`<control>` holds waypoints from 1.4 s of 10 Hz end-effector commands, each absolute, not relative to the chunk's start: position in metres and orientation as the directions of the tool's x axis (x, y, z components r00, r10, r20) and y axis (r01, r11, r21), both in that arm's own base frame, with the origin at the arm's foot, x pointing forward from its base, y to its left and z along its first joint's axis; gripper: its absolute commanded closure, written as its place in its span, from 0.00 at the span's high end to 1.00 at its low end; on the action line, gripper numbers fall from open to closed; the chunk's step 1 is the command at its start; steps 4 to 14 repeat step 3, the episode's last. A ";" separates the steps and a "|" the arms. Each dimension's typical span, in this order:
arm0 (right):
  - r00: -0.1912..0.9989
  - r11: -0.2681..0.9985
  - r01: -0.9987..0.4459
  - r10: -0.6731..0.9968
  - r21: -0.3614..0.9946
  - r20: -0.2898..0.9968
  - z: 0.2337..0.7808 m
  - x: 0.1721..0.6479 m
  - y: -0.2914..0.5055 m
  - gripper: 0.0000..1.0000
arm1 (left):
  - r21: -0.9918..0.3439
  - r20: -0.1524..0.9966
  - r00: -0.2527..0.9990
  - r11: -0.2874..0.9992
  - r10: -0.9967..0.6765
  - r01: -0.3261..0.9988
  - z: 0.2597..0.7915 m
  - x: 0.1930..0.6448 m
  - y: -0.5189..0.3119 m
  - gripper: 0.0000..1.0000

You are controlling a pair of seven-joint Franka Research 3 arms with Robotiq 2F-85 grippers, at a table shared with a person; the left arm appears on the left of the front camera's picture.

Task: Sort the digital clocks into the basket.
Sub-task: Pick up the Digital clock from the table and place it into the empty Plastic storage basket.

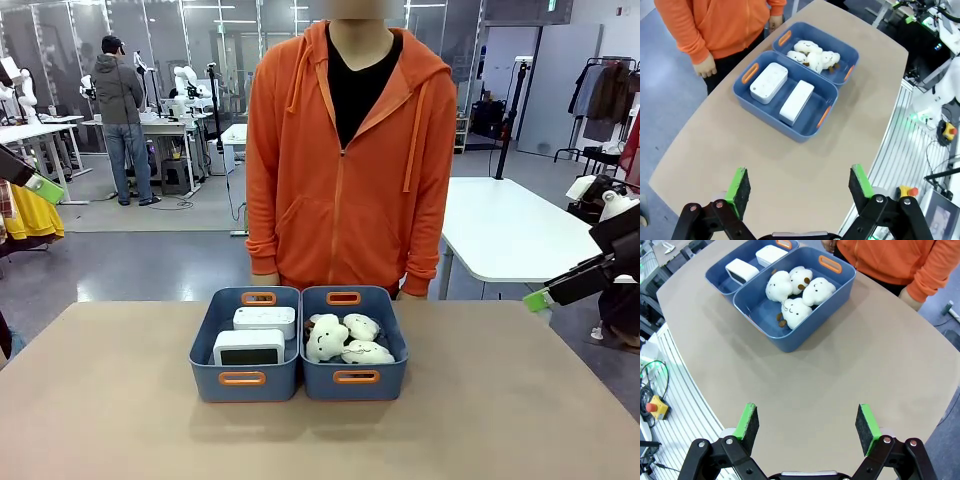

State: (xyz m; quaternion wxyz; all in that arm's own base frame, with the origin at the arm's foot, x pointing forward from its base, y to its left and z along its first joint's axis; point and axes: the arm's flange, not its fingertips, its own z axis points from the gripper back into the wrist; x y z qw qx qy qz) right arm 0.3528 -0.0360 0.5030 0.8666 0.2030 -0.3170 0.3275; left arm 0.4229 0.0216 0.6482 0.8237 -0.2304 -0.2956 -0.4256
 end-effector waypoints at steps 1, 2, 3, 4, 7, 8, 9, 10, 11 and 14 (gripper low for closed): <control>0.590 0.705 -0.694 0.441 0.146 0.676 0.504 0.351 -0.036 0.98 | -0.148 0.664 0.482 0.531 -0.572 0.834 0.654 0.423 0.023 1.00; 0.590 0.705 -0.694 0.441 0.146 0.676 0.504 0.351 -0.036 0.98 | -0.148 0.664 0.482 0.531 -0.572 0.834 0.654 0.423 0.023 1.00; 0.590 0.705 -0.694 0.441 0.146 0.676 0.504 0.351 -0.036 0.98 | -0.148 0.664 0.482 0.531 -0.572 0.834 0.654 0.423 0.023 1.00; 0.590 0.705 -0.694 0.441 0.146 0.676 0.504 0.351 -0.036 0.98 | -0.148 0.664 0.482 0.531 -0.572 0.834 0.654 0.423 0.023 1.00; 0.590 0.705 -0.694 0.441 0.146 0.676 0.504 0.351 -0.036 0.98 | -0.148 0.664 0.482 0.531 -0.572 0.834 0.654 0.423 0.023 1.00; 0.590 0.705 -0.694 0.441 0.146 0.676 0.504 0.351 -0.036 0.98 | -0.148 0.664 0.482 0.531 -0.572 0.834 0.654 0.423 0.023 1.00; 0.590 0.705 -0.694 0.441 0.146 0.676 0.504 0.351 -0.036 0.98 | -0.148 0.664 0.482 0.531 -0.572 0.834 0.654 0.423 0.023 1.00; 0.590 0.705 -0.694 0.441 0.146 0.676 0.504 0.351 -0.036 0.98 | -0.148 0.664 0.482 0.531 -0.572 0.834 0.654 0.423 0.023 1.00; 0.590 0.705 -0.694 0.441 0.146 0.676 0.504 0.351 -0.036 0.98 | -0.148 0.664 0.482 0.531 -0.572 0.834 0.654 0.423 0.023 1.00; 0.590 0.705 -0.694 0.441 0.146 0.676 0.504 0.351 -0.036 0.98 | -0.148 0.664 0.482 0.531 -0.572 0.834 0.654 0.423 0.023 1.00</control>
